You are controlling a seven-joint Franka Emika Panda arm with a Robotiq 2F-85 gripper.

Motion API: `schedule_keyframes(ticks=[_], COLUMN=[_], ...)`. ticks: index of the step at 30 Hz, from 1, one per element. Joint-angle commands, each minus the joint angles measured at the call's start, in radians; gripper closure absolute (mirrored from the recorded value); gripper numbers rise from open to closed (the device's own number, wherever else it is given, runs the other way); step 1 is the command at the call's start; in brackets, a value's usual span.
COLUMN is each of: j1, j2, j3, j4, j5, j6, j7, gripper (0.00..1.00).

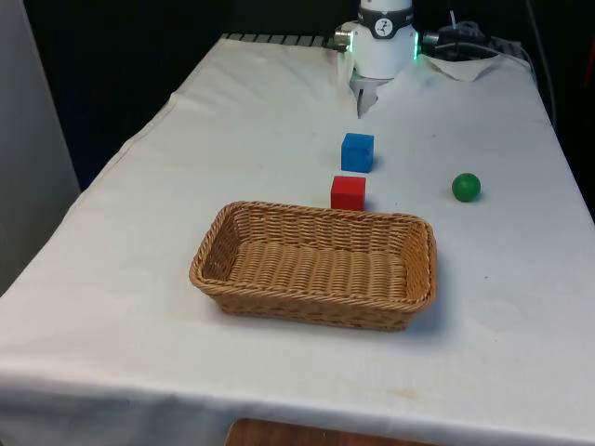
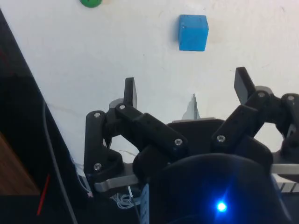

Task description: Place all non-red objects into the basket.

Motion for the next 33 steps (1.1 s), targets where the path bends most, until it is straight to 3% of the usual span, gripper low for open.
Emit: schedule_keyframes(ticks=[1, 9, 10, 17, 18, 33], j1=[0.0, -0.001, -0.002, 0.0, -0.002, -0.003], j2=[0.001, -0.025, -0.018, -0.048, -0.038, -0.14], j3=[0.0, -0.004, -0.004, -0.003, -0.004, -0.001], j4=[-0.003, -0.081, -0.073, -0.13, -0.119, -0.265], j5=[0.0, -0.015, -0.003, -0.033, -0.02, -0.062], j6=[0.003, 0.085, 0.07, 0.128, 0.112, 0.239], j7=[0.0, 0.021, 0.011, 0.045, 0.033, 0.055], gripper=[0.0, 0.0, 0.0, 0.0, 0.0, 0.0])
